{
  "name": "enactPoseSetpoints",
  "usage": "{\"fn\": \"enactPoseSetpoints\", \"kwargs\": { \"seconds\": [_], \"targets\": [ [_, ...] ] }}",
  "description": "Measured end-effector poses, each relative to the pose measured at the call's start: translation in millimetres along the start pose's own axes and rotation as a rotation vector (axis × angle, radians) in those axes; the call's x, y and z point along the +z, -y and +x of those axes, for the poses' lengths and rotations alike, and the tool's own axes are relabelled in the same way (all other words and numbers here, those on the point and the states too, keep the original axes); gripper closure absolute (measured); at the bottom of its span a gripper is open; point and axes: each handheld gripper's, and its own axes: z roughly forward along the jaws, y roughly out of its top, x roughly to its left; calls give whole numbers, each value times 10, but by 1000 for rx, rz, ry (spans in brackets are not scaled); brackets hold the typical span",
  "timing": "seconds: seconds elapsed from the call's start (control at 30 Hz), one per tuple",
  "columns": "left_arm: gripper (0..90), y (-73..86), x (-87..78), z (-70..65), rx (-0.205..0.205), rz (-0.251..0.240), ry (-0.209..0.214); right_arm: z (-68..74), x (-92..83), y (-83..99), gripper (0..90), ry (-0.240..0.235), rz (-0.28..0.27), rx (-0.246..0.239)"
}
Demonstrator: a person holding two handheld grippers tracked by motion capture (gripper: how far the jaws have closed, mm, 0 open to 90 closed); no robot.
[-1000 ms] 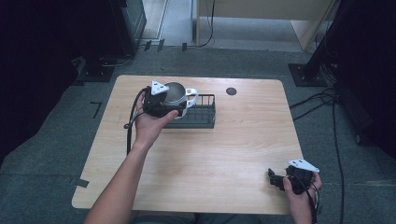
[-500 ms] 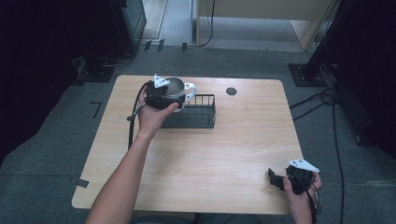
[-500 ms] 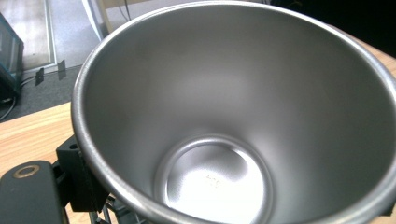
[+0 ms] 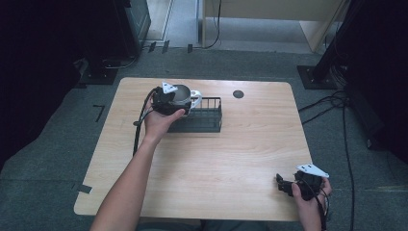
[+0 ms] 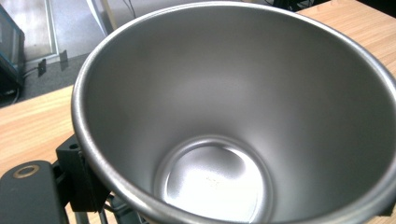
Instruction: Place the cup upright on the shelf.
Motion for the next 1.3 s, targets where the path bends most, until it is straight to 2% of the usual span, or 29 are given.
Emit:
{"fn": "enactPoseSetpoints", "kwargs": {
  "seconds": [0.1, 0.27, 0.37, 0.47, 0.53, 0.6, 0.8, 0.9, 1.13, 1.2, 1.3],
  "targets": [
    [82, 16, 25, 10, -6, 6, 8, 0, 0, 0, 0, 0, 0, 0],
    [80, 48, 64, 1, 18, 47, 2, 0, 0, 0, 0, 0, 0, 0],
    [78, 77, 85, -7, 18, 54, -3, 0, 0, 0, 0, 0, 0, 0],
    [72, 90, 96, -3, 4, 67, 7, 0, 0, 0, 0, 0, 0, 0],
    [11, 88, 97, 9, -10, 84, 16, 0, 0, 0, 0, 0, 0, 0],
    [0, 88, 90, 15, -15, 89, 11, 0, 0, 0, 0, 0, 0, 0],
    [0, 81, 59, 37, -61, 66, 35, 0, 0, 0, 0, 0, 0, 0],
    [0, 79, 27, 65, -69, 64, 40, 0, 0, 0, 0, 0, 0, 0],
    [0, 31, -183, 145, -103, -8, 63, 0, 0, 0, 0, 0, 0, 0],
    [0, 30, -223, 174, -100, -9, 63, 0, 0, 0, 0, 0, 0, 0],
    [0, 47, -265, 230, -120, -10, 71, 0, 0, 0, 0, 0, 0, 0]
  ]
}}
